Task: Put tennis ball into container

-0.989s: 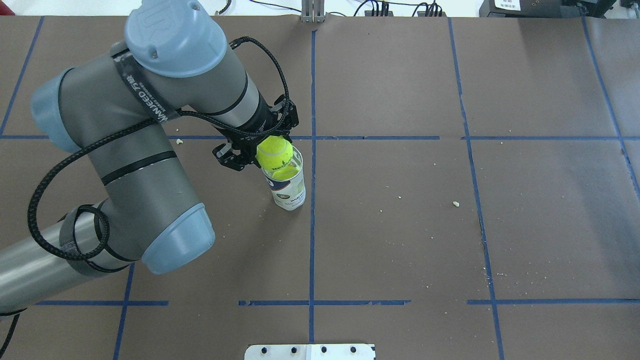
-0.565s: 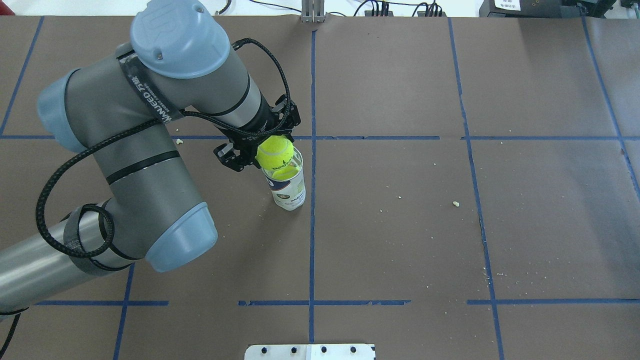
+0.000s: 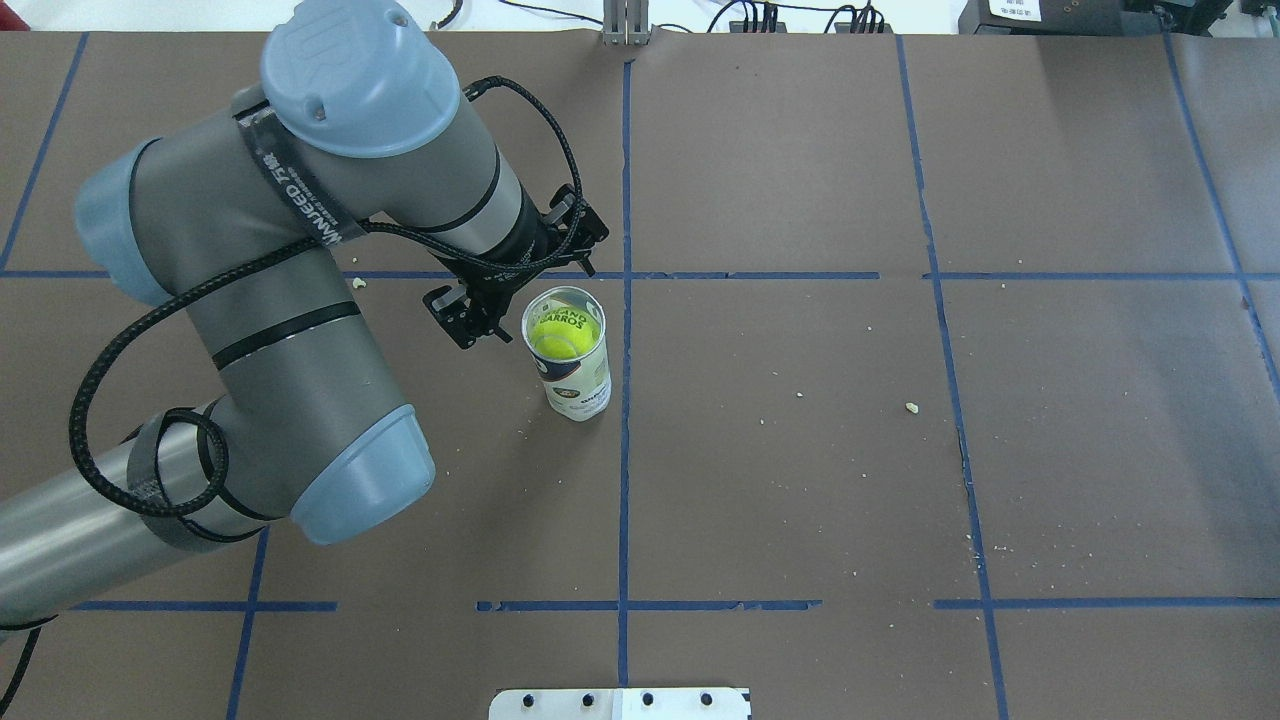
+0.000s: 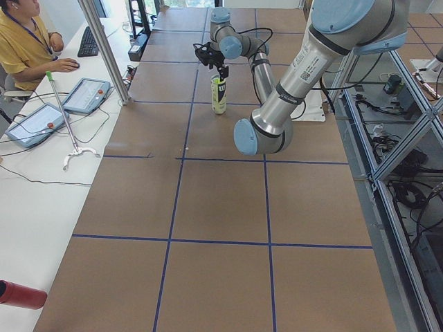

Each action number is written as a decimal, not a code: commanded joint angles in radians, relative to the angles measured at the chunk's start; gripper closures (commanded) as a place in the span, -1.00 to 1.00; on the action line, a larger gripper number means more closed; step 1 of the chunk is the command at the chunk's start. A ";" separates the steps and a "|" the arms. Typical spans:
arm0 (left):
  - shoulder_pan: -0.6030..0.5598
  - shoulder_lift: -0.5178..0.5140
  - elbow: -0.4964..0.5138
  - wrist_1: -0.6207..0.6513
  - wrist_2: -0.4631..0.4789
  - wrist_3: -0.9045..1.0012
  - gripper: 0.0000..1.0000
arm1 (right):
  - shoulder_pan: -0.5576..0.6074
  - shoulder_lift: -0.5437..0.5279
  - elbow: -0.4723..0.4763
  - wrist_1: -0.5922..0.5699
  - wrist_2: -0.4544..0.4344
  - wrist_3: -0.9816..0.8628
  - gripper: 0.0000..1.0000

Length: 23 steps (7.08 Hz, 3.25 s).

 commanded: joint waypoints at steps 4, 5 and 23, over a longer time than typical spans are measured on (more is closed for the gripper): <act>-0.438 0.327 -0.060 -0.050 -0.198 0.890 -0.98 | -0.002 0.000 0.000 0.000 0.000 0.000 -1.00; -0.579 0.419 -0.049 -0.070 -0.298 1.130 -0.98 | 0.000 0.000 0.000 0.000 0.000 0.000 -1.00; -0.983 0.883 0.181 -0.082 -0.399 1.891 -1.00 | 0.000 0.000 0.000 0.000 0.000 0.000 -1.00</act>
